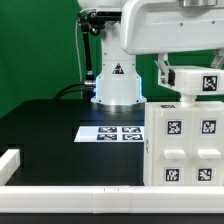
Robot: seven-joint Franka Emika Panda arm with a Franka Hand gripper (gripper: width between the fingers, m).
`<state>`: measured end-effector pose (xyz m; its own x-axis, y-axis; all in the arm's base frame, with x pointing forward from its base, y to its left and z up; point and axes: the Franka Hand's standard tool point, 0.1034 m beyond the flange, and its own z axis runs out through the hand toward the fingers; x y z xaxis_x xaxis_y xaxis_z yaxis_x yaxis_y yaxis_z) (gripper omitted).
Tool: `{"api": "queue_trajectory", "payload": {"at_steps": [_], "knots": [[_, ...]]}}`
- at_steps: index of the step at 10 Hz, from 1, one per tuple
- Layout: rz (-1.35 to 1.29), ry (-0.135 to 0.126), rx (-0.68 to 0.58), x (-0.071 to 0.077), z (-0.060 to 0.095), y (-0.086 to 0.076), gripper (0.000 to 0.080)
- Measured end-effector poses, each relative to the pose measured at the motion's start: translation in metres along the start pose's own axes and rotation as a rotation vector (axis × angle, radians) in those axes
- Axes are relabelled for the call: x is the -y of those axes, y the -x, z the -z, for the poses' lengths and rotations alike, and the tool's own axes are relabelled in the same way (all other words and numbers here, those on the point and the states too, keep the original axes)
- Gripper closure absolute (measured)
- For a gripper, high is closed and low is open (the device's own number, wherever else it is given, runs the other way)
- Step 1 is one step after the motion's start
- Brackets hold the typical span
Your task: Assemble cabinet
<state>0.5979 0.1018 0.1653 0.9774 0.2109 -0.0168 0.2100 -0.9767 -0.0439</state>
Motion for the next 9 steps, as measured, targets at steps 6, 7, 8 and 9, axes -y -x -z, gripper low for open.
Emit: {"api": "queue_trajectory", "payload": {"at_steps": [6, 7, 8, 9], "knots": [[0.006, 0.003, -0.005, -0.003, -0.013, 0.0, 0.0254], [0.005, 0.003, -0.005, -0.003, -0.013, 0.0, 0.0254], [0.005, 0.003, -0.005, -0.004, -0.013, 0.0, 0.0254], [0.005, 0.003, -0.005, -0.004, -0.013, 0.0, 0.0189]]}}
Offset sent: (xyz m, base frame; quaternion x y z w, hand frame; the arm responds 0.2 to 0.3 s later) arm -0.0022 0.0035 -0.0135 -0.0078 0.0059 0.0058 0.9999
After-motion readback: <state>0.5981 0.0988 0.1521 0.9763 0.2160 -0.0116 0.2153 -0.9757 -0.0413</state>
